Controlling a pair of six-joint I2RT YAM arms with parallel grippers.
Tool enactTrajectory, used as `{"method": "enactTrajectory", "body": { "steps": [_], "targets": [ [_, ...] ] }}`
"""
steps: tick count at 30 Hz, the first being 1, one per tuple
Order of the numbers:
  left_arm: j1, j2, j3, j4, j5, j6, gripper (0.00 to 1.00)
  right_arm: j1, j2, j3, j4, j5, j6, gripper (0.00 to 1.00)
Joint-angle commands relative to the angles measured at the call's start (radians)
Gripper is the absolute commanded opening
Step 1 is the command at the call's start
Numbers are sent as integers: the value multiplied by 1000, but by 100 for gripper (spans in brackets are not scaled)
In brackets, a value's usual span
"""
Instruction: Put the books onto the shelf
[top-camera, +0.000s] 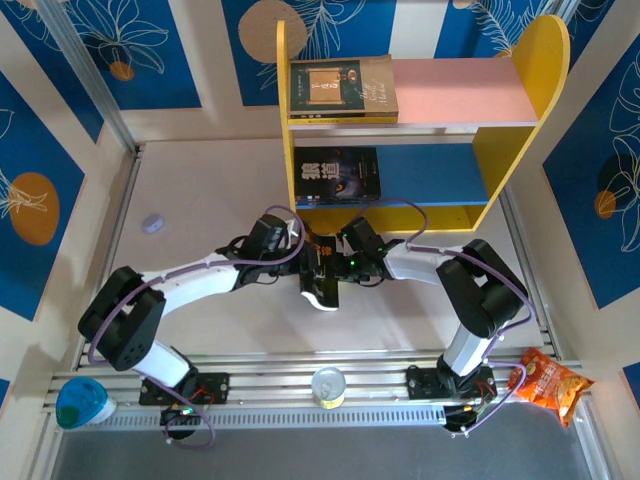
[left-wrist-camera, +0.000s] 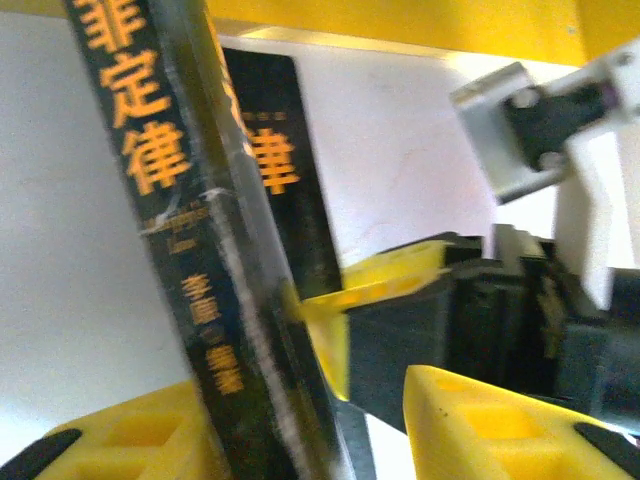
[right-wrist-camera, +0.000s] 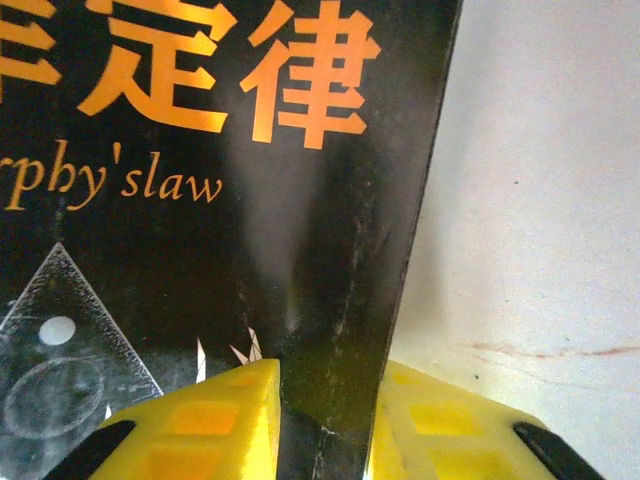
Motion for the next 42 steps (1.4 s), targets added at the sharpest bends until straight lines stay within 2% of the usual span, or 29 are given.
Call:
{"method": "enactTrajectory", "body": {
  "steps": [1, 5, 10, 17, 20, 24, 27, 32, 39, 42],
  "targets": [
    [-28, 9, 55, -87, -49, 62, 33, 31, 27, -46, -77, -54, -12, 33],
    [-28, -19, 62, -129, -94, 90, 12, 16, -6, -54, -97, -32, -22, 41],
    [-29, -90, 81, -187, -103, 145, 0, -26, -116, -59, -155, -2, -44, 53],
    [-45, -273, 200, -331, 36, 293, 0, -110, -485, -36, -339, 61, -95, 62],
    [-59, -346, 311, -403, 98, 355, 0, -167, -657, 16, -426, 42, -117, 64],
    [-66, -385, 493, -455, 123, 395, 0, -247, -805, 129, -515, -8, -146, 66],
    [-69, -353, 660, -466, 128, 420, 0, -306, -830, 247, -564, -56, -174, 67],
    [-71, -222, 966, -455, 36, 444, 0, -410, -808, 441, -551, -188, -173, 70],
    [-71, -17, 1262, -231, -22, 397, 0, -499, -728, 631, -433, -342, -75, 76],
    [-71, 71, 1359, -118, -66, 369, 0, -519, -703, 661, -322, -393, 1, 83]
  ]
}}
